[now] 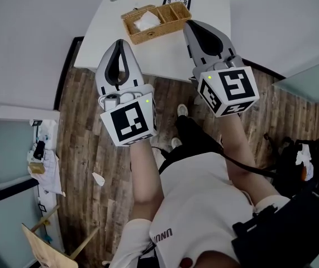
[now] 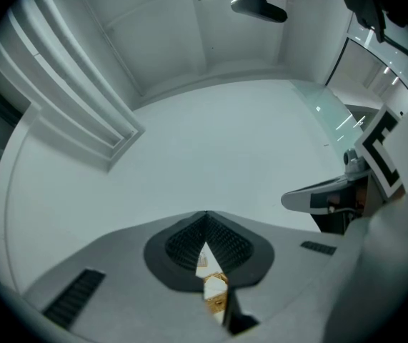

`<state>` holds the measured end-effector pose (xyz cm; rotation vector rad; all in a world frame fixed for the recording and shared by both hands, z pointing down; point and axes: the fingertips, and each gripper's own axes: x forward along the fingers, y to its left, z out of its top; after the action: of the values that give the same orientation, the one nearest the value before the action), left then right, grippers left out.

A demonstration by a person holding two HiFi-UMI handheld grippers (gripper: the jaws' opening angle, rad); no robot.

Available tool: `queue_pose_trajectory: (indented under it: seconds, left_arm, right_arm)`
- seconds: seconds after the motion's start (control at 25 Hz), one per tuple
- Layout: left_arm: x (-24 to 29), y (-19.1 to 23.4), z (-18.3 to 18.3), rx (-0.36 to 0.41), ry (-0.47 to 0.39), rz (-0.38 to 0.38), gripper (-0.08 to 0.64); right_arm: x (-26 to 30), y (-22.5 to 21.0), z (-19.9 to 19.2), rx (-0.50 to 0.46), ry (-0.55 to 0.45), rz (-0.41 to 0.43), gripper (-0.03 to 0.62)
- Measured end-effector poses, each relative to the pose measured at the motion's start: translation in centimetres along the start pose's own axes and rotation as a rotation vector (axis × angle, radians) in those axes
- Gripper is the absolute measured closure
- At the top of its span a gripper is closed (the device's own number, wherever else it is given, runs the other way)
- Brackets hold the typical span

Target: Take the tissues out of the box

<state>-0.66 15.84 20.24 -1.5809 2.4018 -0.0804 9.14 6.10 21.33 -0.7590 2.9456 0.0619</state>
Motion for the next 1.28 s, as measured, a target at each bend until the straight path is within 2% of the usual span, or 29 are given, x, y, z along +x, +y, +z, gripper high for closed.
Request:
queue_pose_trajectory:
  seconds: [0.28, 0.4, 0.64, 0.8, 1.28]
  left_arm:
    - [3.0, 1.6, -1.0, 0.021, 0.002, 0.029, 0.548]
    - [5.6, 1.9, -1.2, 0.031, 0.002, 0.019, 0.547]
    - [11.4, 2.9, 0.0, 0.048, -0.040, 0.008, 0.546]
    - [14.3, 3.9, 0.5, 0.054, -0.056, 0.028, 0.546]
    - [20.1, 4.6, 0.0, 0.091, -0.040, 0.061, 0.547]
  right_arm:
    - [3.6, -1.3, -1.0, 0.017, 0.006, 0.015, 0.572]
    - [5.5, -2.0, -1.2, 0.014, 0.005, 0.023, 0.572]
    - [8.6, -4.0, -1.6, 0.018, 0.009, 0.028, 0.572]
    - [10.3, -5.1, -2.0, 0.024, 0.016, 0.037, 0.572]
    - [14.4, -9.1, -2.8, 0.043, 0.025, 0.049, 0.572]
